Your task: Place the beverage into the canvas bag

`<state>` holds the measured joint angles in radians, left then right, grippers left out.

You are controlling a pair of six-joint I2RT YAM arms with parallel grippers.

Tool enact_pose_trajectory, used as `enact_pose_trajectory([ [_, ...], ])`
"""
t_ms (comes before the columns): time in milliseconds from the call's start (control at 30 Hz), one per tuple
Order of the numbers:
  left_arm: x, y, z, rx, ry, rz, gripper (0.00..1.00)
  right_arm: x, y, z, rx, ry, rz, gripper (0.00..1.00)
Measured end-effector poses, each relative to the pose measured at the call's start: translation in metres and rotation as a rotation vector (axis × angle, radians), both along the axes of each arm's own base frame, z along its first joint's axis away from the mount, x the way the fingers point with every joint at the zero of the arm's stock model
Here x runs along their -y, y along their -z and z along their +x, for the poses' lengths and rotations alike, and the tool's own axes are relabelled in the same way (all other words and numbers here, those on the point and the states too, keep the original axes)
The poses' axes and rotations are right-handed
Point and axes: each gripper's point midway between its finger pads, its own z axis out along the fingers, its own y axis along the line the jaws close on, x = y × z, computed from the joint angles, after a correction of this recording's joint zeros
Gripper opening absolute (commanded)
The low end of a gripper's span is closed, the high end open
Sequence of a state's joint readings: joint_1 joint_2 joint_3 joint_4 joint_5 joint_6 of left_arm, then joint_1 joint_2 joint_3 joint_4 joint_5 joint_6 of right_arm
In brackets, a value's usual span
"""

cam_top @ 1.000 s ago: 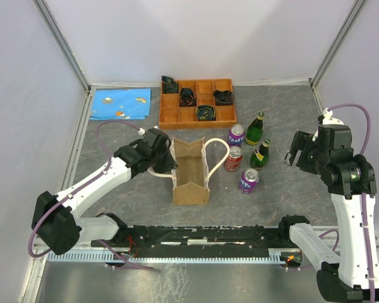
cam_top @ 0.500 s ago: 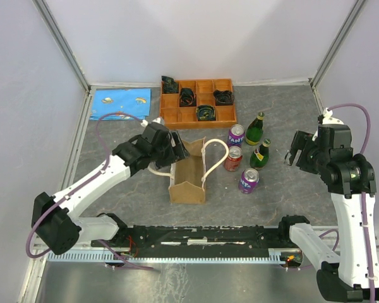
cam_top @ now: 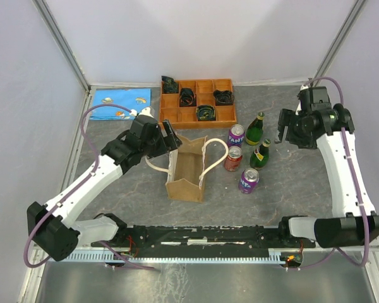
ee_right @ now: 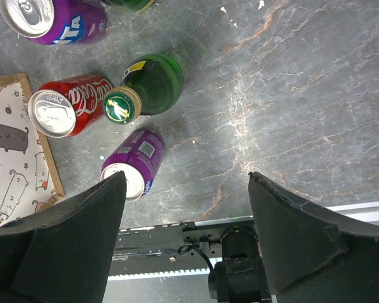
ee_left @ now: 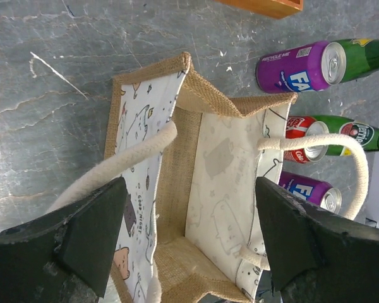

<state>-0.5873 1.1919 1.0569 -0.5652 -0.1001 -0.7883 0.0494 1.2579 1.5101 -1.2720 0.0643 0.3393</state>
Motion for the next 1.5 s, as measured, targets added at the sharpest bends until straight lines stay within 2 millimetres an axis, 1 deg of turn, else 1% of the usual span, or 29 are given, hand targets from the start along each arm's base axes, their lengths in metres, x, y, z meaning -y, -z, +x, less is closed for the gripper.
enact_pose_trajectory([
  [100, -0.008, -0.005, -0.001, 0.019, -0.008, -0.004, 0.88, -0.003, 0.008, 0.007, -0.038, -0.012, 0.010, 0.85],
  [167, -0.013, -0.005, -0.003, 0.026, -0.017, -0.009, 0.87, -0.004, 0.010, 0.008, -0.044, -0.015, 0.015, 0.85],
  [233, -0.018, -0.001, -0.008, 0.024, -0.018, -0.008, 0.86, -0.006, 0.009, 0.008, -0.044, -0.019, 0.019, 0.84],
  [333, -0.022, 0.012, -0.017, 0.002, -0.005, -0.001, 0.84, -0.008, 0.010, 0.009, -0.049, -0.027, 0.023, 0.84],
  [400, -0.023, 0.022, -0.024, -0.022, 0.011, 0.004, 0.84, -0.010, 0.012, 0.010, -0.053, -0.033, 0.027, 0.84],
  [467, -0.022, 0.028, -0.028, -0.038, 0.027, 0.002, 0.84, -0.011, 0.012, 0.010, -0.054, -0.036, 0.029, 0.84],
  [567, -0.014, 0.022, -0.028, -0.022, 0.068, -0.026, 0.84, -0.012, 0.013, 0.010, -0.051, -0.039, 0.031, 0.84],
  [600, -0.010, 0.017, -0.026, -0.004, 0.087, -0.036, 0.84, -0.013, 0.014, 0.009, -0.052, -0.039, 0.032, 0.84],
  [667, -0.001, -0.001, -0.021, 0.038, 0.123, -0.068, 0.84, -0.013, 0.020, 0.005, -0.061, -0.039, 0.034, 0.84],
  [700, 0.004, -0.015, -0.017, 0.067, 0.137, -0.087, 0.84, -0.013, 0.022, 0.003, -0.066, -0.038, 0.035, 0.84],
  [767, 0.016, -0.049, -0.007, 0.146, 0.172, -0.137, 0.84, -0.013, 0.027, -0.001, -0.078, -0.038, 0.036, 0.84],
  [800, 0.021, -0.067, -0.003, 0.187, 0.188, -0.160, 0.84, -0.014, 0.028, -0.002, -0.081, -0.038, 0.038, 0.84],
  [833, 0.024, -0.080, -0.001, 0.217, 0.198, -0.175, 0.84, -0.014, 0.028, -0.003, -0.081, -0.039, 0.038, 0.84],
  [867, 0.028, -0.096, 0.001, 0.258, 0.214, -0.197, 0.84, -0.014, 0.028, -0.003, -0.080, -0.038, 0.039, 0.84],
  [933, 0.031, -0.118, 0.004, 0.311, 0.228, -0.222, 0.84, -0.014, 0.027, -0.002, -0.075, -0.037, 0.040, 0.84],
  [1000, 0.033, -0.129, 0.005, 0.346, 0.240, -0.229, 0.84, -0.014, 0.027, -0.001, -0.071, -0.037, 0.041, 0.84],
  [1033, 0.033, -0.131, 0.006, 0.356, 0.244, -0.222, 0.84, -0.014, 0.027, -0.001, -0.071, -0.037, 0.041, 0.84],
  [1100, 0.031, -0.129, 0.013, 0.376, 0.243, -0.184, 0.83, -0.014, 0.027, -0.001, -0.070, -0.034, 0.043, 0.84],
  [1167, 0.027, -0.121, 0.021, 0.383, 0.238, -0.132, 0.82, -0.014, 0.027, -0.001, -0.070, -0.033, 0.043, 0.84],
  [1333, 0.016, -0.091, 0.046, 0.378, 0.235, 0.029, 0.80, -0.014, 0.025, -0.002, -0.064, -0.031, 0.045, 0.85],
  [1500, 0.005, -0.064, 0.060, 0.358, 0.249, 0.176, 0.77, -0.014, 0.024, -0.002, -0.056, -0.031, 0.045, 0.85],
])
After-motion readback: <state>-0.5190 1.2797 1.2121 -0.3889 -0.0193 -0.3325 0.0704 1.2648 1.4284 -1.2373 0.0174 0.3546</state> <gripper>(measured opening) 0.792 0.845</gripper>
